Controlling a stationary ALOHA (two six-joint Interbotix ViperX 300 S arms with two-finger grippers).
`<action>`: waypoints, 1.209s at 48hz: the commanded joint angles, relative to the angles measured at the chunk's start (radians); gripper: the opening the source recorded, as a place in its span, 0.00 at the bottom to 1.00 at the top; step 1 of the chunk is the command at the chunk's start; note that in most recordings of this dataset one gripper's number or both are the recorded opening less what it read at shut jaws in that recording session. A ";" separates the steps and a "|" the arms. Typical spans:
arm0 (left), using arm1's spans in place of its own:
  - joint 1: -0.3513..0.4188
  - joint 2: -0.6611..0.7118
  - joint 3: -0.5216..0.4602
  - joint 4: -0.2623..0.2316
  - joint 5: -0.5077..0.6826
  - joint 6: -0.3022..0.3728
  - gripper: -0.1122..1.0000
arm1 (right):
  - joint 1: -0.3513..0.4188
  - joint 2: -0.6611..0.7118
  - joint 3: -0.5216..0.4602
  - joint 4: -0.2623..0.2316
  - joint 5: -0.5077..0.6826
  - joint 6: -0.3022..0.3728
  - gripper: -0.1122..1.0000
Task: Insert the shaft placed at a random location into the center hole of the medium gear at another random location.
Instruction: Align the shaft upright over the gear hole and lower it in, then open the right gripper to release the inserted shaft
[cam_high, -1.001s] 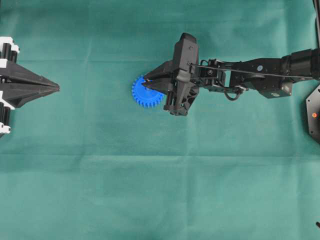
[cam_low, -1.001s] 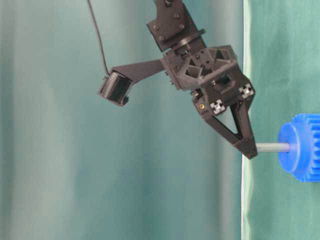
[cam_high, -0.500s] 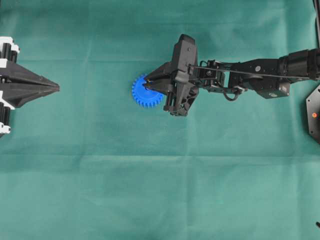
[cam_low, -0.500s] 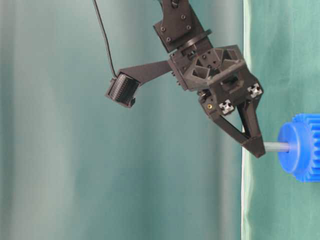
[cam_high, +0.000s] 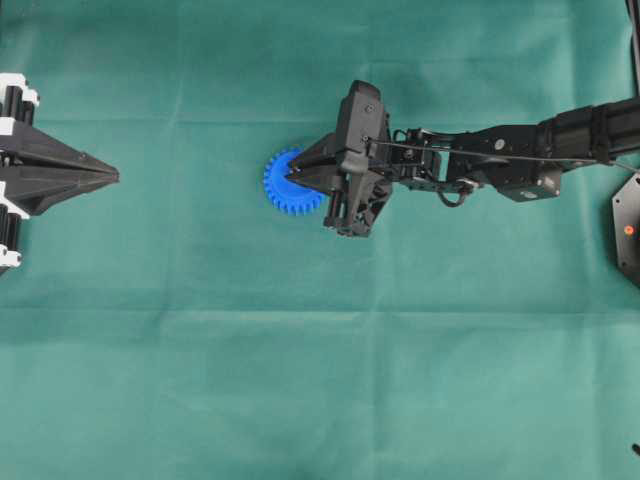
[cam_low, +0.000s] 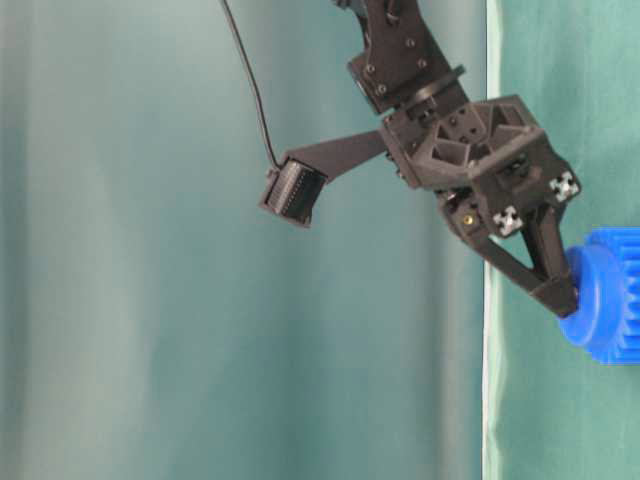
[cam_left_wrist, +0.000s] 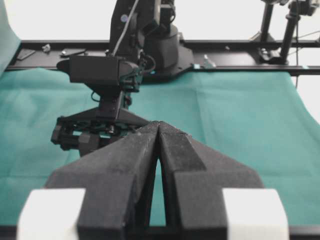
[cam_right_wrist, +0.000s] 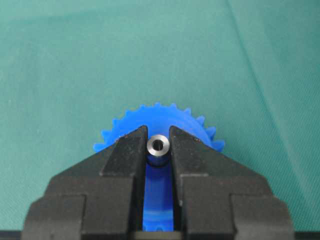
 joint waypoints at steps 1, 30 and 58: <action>-0.003 0.008 -0.020 0.002 -0.002 0.000 0.10 | 0.002 -0.005 -0.025 0.002 -0.014 -0.012 0.22; -0.002 0.008 -0.020 0.002 -0.002 0.002 0.10 | 0.005 -0.002 -0.017 -0.002 0.029 -0.014 0.22; -0.002 0.008 -0.020 0.002 -0.002 0.002 0.10 | 0.011 -0.078 -0.015 0.002 0.049 -0.009 0.87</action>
